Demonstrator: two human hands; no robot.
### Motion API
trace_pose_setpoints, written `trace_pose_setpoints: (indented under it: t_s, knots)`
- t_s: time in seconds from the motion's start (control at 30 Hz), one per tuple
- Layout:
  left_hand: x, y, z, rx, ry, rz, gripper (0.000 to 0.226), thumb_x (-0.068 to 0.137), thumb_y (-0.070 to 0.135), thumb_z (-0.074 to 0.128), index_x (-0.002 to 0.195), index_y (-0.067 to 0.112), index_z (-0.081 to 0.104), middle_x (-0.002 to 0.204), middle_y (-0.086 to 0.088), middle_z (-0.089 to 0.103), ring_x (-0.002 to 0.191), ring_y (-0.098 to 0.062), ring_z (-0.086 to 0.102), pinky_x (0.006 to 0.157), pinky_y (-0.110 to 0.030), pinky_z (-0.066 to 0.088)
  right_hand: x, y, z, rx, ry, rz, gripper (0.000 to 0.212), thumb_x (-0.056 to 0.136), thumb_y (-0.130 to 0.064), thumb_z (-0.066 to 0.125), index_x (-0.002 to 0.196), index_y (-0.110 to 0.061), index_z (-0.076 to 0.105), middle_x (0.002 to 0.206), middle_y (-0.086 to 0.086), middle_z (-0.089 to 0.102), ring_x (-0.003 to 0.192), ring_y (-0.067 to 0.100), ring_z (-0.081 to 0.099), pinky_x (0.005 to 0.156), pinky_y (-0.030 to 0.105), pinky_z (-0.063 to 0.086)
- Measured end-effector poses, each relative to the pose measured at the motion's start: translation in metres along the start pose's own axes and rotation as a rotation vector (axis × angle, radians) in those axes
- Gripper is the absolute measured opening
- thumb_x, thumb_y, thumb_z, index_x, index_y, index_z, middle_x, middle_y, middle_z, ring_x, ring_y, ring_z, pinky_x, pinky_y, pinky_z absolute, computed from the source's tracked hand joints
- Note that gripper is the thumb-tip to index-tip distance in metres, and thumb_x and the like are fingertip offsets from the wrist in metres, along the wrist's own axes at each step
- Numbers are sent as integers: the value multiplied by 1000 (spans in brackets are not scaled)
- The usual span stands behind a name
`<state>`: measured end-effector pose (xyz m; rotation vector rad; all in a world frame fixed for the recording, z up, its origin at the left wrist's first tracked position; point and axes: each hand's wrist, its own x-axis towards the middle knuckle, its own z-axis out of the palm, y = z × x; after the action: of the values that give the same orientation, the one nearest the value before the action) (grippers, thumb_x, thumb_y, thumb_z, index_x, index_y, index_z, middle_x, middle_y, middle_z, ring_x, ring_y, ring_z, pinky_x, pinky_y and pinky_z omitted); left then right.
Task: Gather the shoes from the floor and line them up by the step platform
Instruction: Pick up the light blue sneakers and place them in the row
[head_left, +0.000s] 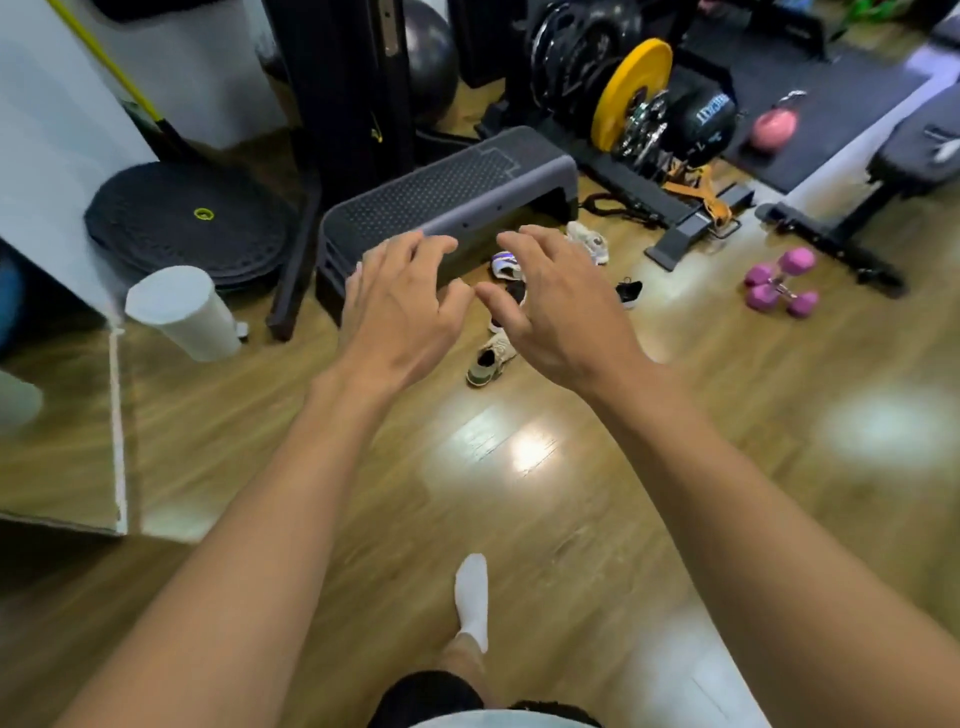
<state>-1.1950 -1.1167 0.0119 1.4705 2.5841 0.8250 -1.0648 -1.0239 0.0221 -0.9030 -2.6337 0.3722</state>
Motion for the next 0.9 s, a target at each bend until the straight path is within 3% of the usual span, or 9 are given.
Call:
trace_pose_setpoints:
  t_s: [0.27, 0.5, 0.77, 0.9]
  knots:
    - [144, 24, 65, 18, -133, 140, 46, 90, 40, 43, 133, 25, 47, 138, -2, 46, 127, -24, 38, 107, -48, 30, 94, 102, -11, -91, 0, 155, 55, 94, -49, 45, 141, -19, 43, 143, 2, 44, 128, 19, 42, 103, 36, 36]
    - [244, 53, 135, 45, -249, 244, 48, 90, 39, 40, 135, 25, 46, 139, -3, 46, 128, -24, 38, 107, -47, 31, 157, 198, -9, 16, 37, 341, 52, 94, -45, 49, 138, -18, 45, 140, 2, 46, 127, 20, 42, 106, 42, 37]
    - [352, 102, 233, 126, -342, 350, 47, 88, 40, 41, 132, 24, 48, 137, -6, 48, 127, -26, 41, 101, -46, 35, 229, 304, 25, 65, 19, 485, 51, 95, -45, 47, 139, -20, 43, 140, 2, 46, 128, 22, 41, 104, 41, 36]
    - [393, 116, 293, 127, -443, 406, 50, 86, 41, 38, 131, 23, 48, 135, -8, 49, 122, -29, 45, 98, -46, 37, 255, 345, 62, 90, 33, 582, 45, 95, -36, 46, 136, -18, 45, 138, 3, 47, 126, 25, 44, 102, 41, 38]
